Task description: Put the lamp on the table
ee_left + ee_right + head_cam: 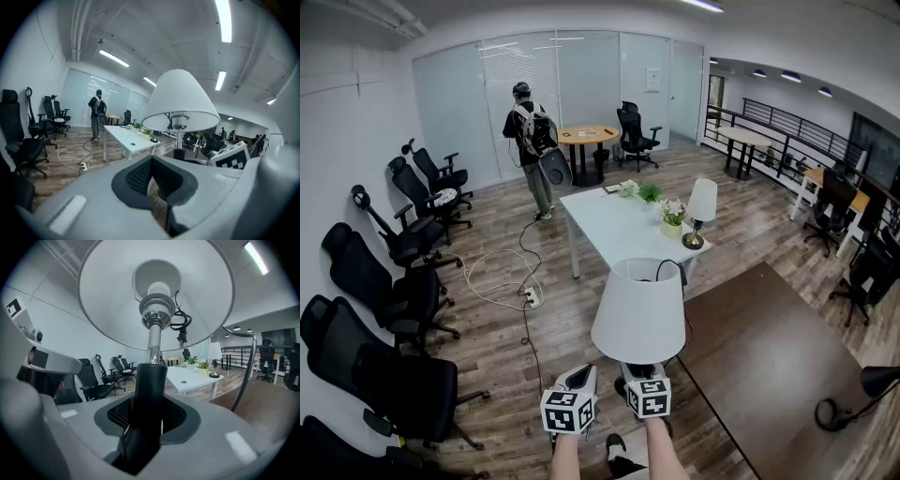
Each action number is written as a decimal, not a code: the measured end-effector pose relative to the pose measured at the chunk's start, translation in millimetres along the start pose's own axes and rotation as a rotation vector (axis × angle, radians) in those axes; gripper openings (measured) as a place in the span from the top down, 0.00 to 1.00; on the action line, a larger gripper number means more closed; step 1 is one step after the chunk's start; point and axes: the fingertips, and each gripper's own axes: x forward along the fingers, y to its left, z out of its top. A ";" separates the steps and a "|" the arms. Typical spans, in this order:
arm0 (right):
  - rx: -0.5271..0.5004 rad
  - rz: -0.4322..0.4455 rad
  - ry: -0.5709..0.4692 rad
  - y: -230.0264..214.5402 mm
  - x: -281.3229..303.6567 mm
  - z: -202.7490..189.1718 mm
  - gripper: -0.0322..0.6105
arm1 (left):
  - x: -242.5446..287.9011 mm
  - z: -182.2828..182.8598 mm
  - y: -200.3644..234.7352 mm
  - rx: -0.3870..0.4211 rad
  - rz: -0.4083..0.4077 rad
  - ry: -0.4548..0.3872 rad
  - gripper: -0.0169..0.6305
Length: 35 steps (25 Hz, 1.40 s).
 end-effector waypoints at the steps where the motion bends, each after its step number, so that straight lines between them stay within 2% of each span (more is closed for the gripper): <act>1: 0.010 0.005 0.008 -0.3 5.1 -0.5 0.68 | 4.1 1.0 4.4 -0.013 -0.002 0.006 0.97; 5: 0.046 0.014 0.021 -5.6 25.5 0.2 0.68 | 22.4 8.0 16.7 -0.021 -0.008 0.031 0.97; 9: 0.061 0.015 0.005 -18.1 52.5 14.1 0.68 | 48.1 30.3 26.0 -0.004 -0.011 0.019 0.97; 15: 0.039 0.041 -0.005 -25.4 96.3 37.9 0.67 | 82.9 57.9 49.8 0.006 -0.001 0.020 0.97; 22: 0.045 0.090 -0.017 -37.7 132.4 48.7 0.67 | 112.8 70.7 74.2 -0.003 0.036 0.019 0.97; 35: 0.031 0.053 -0.059 -54.1 177.7 71.1 0.67 | 150.1 56.6 92.0 -0.037 -0.002 0.059 0.97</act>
